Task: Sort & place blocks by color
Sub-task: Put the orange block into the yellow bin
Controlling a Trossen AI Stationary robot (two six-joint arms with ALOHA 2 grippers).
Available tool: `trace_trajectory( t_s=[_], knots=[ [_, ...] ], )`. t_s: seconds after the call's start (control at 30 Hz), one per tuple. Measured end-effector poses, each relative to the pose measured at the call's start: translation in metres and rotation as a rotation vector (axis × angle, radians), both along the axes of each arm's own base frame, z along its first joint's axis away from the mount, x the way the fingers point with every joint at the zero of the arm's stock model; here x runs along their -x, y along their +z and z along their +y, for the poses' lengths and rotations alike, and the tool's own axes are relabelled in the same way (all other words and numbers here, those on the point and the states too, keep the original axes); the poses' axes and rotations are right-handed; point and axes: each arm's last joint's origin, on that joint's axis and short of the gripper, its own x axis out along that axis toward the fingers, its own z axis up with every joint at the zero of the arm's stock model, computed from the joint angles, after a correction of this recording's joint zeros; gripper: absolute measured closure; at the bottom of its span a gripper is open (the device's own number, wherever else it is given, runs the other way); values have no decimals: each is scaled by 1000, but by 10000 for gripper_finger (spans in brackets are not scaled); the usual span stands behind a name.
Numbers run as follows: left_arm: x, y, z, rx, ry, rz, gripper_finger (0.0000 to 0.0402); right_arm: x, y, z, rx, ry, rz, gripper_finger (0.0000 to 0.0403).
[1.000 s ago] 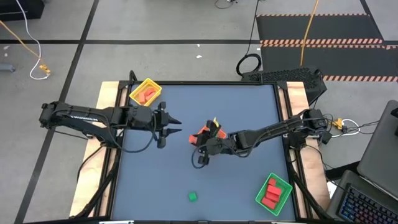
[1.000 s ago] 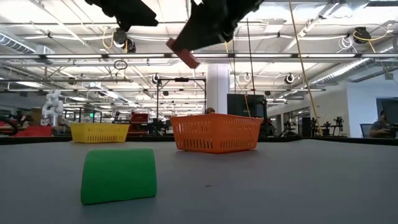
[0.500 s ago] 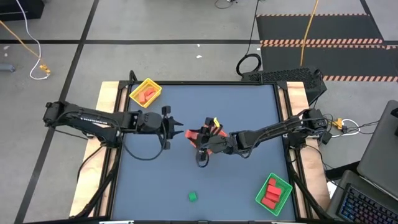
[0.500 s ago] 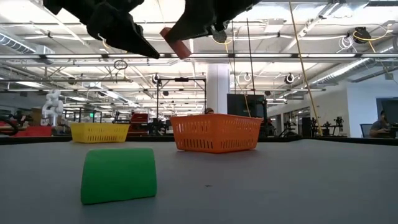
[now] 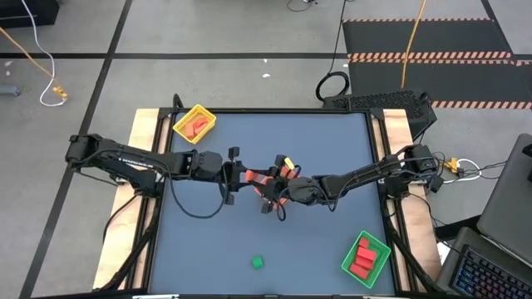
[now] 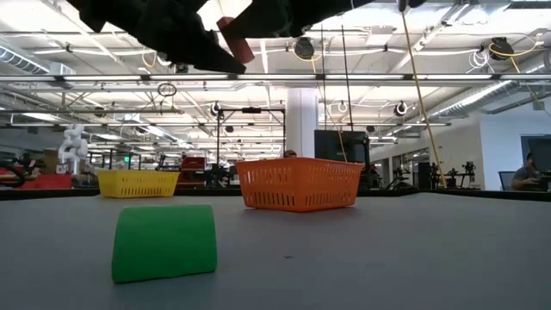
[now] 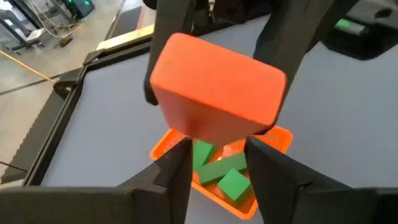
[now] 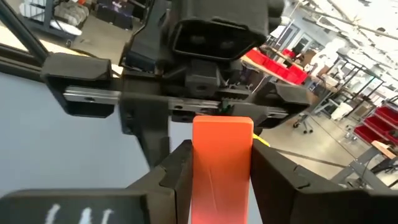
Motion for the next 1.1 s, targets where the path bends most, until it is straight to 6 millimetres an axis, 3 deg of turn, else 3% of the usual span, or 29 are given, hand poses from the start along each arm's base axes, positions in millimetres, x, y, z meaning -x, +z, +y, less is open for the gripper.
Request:
trace_trajectory(
  t_s=[0.3, 0.47, 0.63, 0.93, 1.1],
  knots=[
    [-3, 6, 0, 47, 16, -73, 140, 2, -2, 0, -5, 1, -35, 285],
    [-5, 13, -2, 98, -35, -147, 102, 2, -1, 0, -4, 3, -46, 285],
    [-6, 15, -3, 108, -40, -162, 112, 2, 0, 0, -9, 28, -60, 285],
    [-5, 14, -4, 88, -70, -153, 193, 2, 2, 3, -27, 64, -88, 285],
    [-5, 15, -4, 87, -59, -164, 177, 3, 4, 3, -64, 51, -120, 285]
  ],
)
